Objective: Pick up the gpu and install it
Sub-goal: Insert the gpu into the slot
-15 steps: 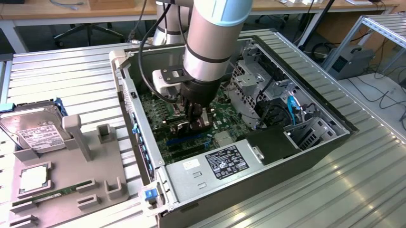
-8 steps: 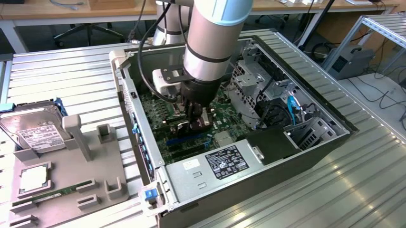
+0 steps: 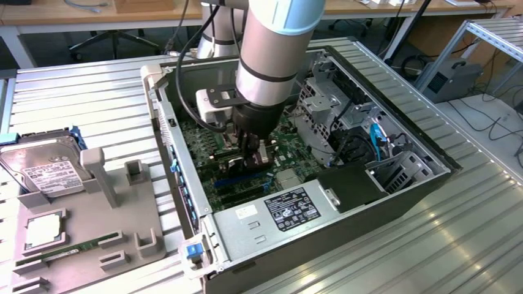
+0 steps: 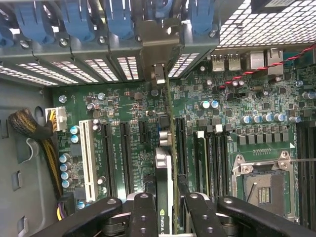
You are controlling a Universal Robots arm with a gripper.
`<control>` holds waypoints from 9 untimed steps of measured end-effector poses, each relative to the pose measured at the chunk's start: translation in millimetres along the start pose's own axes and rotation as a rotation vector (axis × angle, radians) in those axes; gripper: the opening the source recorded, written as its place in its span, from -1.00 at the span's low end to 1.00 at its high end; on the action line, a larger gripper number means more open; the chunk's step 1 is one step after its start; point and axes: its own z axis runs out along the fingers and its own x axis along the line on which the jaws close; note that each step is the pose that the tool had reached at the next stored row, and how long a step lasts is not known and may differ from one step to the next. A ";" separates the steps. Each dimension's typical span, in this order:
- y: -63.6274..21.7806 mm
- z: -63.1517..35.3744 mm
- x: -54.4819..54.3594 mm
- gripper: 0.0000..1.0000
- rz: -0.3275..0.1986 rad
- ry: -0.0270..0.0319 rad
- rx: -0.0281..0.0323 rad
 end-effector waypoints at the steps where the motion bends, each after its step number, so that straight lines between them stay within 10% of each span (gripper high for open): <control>1: 0.0 0.3 0.0 -0.47 0.000 -0.0001 0.0000; 9: 0.1 0.4 0.0 -0.47 0.000 -0.0001 0.0001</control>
